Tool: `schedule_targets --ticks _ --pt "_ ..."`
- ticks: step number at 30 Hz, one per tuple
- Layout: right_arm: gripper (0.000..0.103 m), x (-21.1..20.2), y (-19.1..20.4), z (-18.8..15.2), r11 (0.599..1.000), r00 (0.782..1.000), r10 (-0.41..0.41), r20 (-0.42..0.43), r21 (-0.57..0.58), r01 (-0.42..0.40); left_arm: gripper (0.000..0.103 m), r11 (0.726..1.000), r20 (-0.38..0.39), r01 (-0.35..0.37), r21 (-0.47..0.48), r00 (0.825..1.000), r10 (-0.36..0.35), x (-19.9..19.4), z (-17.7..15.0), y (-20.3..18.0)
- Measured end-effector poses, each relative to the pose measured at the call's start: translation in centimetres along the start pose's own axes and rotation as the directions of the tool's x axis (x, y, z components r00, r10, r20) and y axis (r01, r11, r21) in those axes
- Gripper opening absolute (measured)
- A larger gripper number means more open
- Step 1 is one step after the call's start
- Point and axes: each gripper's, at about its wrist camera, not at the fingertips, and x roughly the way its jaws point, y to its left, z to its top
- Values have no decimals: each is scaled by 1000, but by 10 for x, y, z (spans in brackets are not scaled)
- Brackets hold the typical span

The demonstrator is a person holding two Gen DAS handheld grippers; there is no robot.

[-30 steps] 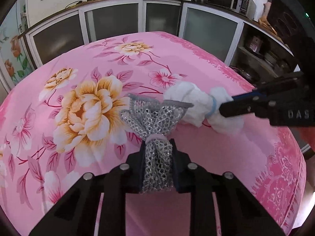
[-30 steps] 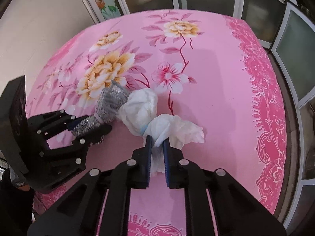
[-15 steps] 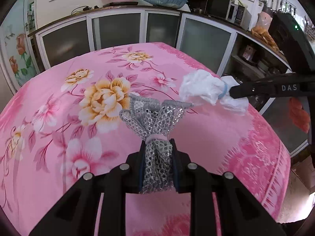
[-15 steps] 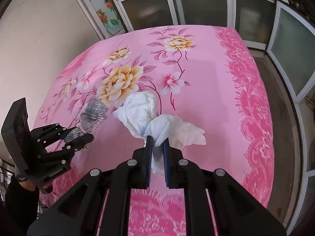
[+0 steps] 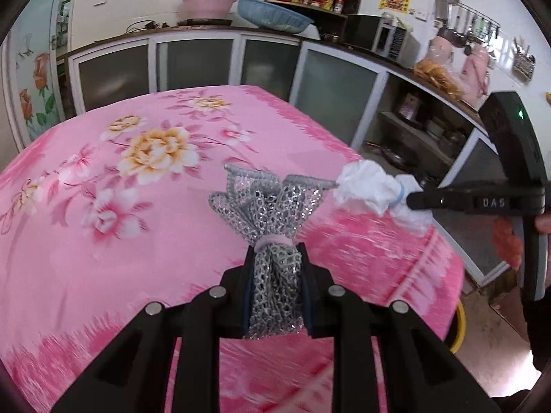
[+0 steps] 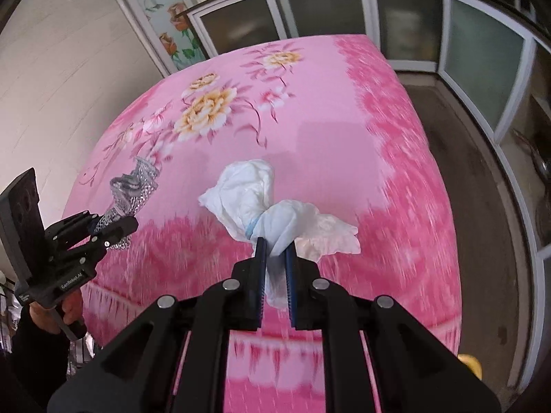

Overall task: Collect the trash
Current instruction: 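Carry mesh scrubber and tissue over the yellow bin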

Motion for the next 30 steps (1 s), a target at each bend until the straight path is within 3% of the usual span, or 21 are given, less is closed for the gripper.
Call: schedule_targets --ticks 7,17,30 --pt "10 -48 -39 -64 996 999 -18 38 88 14 21 997 -11 62 52 998 -61 -3 -26 -61" --pt "10 -115 -118 -145 960 985 -156 68 244 136 21 976 -59 175 130 984 -169 28 -35 -159" --pt "10 -189 -207 -232 872 946 -308 105 428 237 21 903 -143 336 269 941 -308 67 -41 -296"
